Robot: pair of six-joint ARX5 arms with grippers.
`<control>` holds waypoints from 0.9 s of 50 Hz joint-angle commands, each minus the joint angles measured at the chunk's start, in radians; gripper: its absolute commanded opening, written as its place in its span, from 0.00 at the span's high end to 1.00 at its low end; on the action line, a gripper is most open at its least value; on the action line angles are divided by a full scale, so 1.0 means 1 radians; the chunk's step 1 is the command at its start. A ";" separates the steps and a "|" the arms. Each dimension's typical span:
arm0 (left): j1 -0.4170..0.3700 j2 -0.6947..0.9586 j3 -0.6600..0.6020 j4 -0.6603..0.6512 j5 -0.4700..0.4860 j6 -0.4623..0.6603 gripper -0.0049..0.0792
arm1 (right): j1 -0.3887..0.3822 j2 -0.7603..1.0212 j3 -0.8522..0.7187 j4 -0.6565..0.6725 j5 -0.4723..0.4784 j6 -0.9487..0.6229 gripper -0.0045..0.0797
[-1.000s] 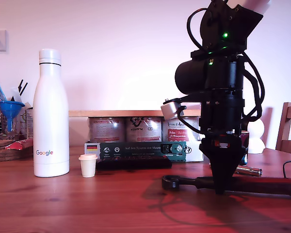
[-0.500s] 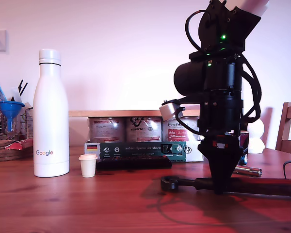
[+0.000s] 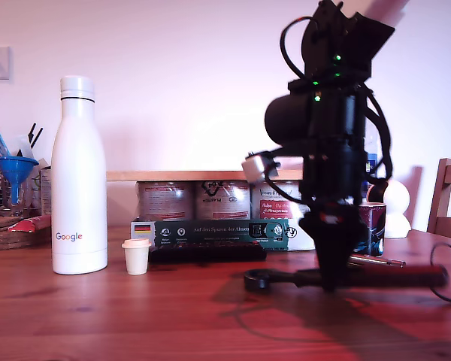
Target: Pick up the bottle opener and place it on the shelf at the back
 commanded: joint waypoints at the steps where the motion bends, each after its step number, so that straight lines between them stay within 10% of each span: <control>1: -0.003 -0.009 -0.013 -0.007 0.004 0.005 0.97 | 0.006 0.008 0.033 -0.008 -0.007 0.002 0.96; 45: -0.003 -0.010 -0.013 -0.008 0.004 0.012 0.97 | 0.011 -0.008 0.124 -0.069 -0.035 0.011 0.96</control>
